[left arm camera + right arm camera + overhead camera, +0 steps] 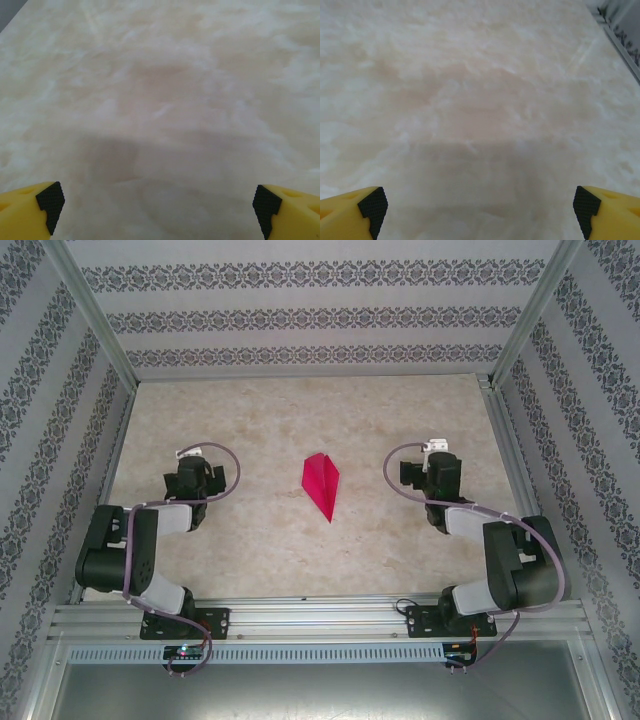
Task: Fold a paper plane with a square sheet of paper (pick it up from the middle)
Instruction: Reset both arms
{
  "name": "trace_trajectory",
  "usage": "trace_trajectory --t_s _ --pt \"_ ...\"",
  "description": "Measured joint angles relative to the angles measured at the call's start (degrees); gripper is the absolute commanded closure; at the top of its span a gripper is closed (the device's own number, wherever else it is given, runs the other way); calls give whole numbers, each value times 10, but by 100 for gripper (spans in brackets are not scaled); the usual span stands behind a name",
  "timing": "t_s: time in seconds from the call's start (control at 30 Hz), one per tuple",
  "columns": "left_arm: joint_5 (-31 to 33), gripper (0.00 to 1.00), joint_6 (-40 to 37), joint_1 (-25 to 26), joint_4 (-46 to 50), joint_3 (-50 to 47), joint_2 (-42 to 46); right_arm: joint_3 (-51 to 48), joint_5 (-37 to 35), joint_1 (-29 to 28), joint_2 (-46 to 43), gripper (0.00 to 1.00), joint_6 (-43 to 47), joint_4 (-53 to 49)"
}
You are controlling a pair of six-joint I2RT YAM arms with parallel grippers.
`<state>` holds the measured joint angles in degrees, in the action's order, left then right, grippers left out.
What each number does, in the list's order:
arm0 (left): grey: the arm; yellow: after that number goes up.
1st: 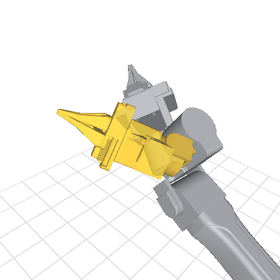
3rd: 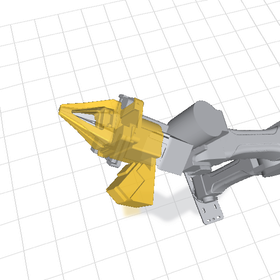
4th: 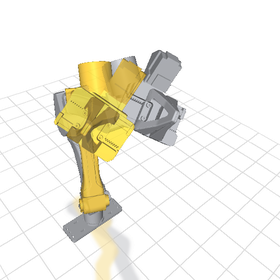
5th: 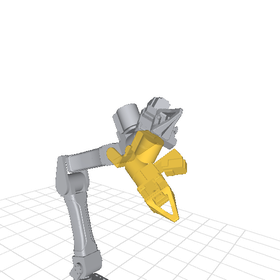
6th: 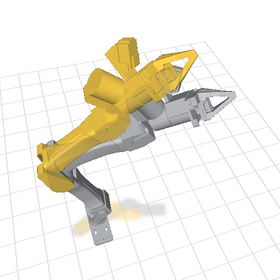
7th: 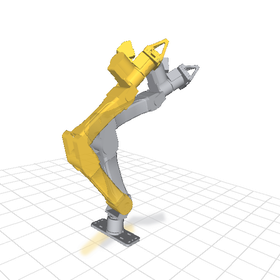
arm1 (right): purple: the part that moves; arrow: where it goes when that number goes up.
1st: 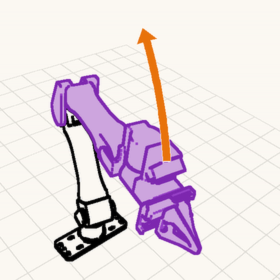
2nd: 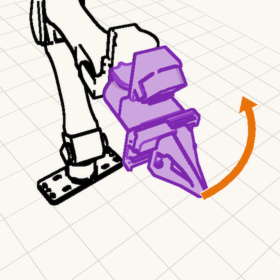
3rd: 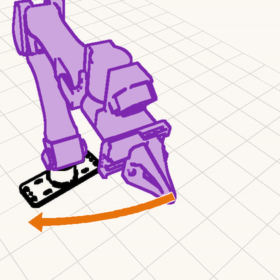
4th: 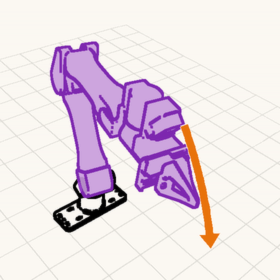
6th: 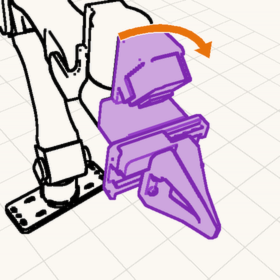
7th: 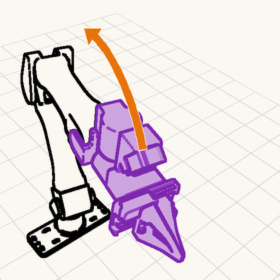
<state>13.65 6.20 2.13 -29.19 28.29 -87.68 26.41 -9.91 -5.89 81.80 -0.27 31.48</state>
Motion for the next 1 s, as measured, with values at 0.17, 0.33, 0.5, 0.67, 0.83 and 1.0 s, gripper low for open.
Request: trace_trajectory --t_s 0.17,0.33,0.5,0.67,0.83,1.0 --pt "-58 0 -26 -2 -122 -56 -12 -81 68 41 50 2 3 181" --pt "-73 0 -30 -9 -151 -59 -17 -68 54 39 53 2 -4 181" --pt "-80 0 -33 -9 -165 -59 -17 -59 26 36 52 2 -10 196" --pt "-88 0 -35 -9 -166 -59 -17 -59 20 35 52 2 -10 196" --pt "-90 0 -35 -9 -166 -59 -17 -59 18 35 52 2 -10 196" --pt "-90 0 -37 -9 -166 -59 -17 -59 24 35 52 2 -10 196"
